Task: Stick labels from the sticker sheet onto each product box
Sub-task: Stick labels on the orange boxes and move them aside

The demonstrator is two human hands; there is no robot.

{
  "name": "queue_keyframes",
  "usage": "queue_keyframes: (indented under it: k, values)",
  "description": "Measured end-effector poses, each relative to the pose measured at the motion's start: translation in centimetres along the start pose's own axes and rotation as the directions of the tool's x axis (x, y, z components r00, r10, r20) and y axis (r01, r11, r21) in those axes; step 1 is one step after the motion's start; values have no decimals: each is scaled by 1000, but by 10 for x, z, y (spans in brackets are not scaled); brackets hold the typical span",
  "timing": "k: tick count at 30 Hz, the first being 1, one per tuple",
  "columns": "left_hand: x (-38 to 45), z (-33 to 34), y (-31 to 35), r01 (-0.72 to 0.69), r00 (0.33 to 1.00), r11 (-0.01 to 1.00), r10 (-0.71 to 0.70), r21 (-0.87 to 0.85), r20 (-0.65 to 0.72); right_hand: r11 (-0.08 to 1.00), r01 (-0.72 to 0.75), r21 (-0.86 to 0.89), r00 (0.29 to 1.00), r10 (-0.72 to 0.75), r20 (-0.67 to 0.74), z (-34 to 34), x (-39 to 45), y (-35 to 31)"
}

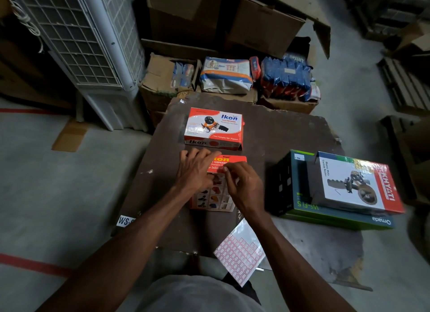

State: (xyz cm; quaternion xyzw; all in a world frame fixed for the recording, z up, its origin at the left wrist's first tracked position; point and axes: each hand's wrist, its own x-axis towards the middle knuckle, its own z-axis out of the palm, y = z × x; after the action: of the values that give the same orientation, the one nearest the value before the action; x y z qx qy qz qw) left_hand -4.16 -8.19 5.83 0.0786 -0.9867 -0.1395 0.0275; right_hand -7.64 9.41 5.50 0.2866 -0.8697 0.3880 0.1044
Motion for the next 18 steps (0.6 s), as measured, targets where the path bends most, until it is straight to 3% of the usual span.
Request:
queue_keyframes:
  k: [6, 11, 14, 18]
  values:
    - [-1, -1, 1, -3, 999, 1000, 3, 2, -34, 956, 209, -207, 978, -204, 47, 13, -9, 12]
    - [0, 0, 2, 14, 1000, 999, -14, -29, -16, 931, 265, -251, 964, -265, 37, 16, -14, 14]
    - [1, 1, 2, 18, 1000, 999, -18, -36, -6, 934, 261, -245, 965, -261, 36, 14, -12, 11]
    - [3, -2, 2, 17, 1000, 999, -16, -29, 8, 974, 138, -180, 990, -129, 62, 12, -13, 6]
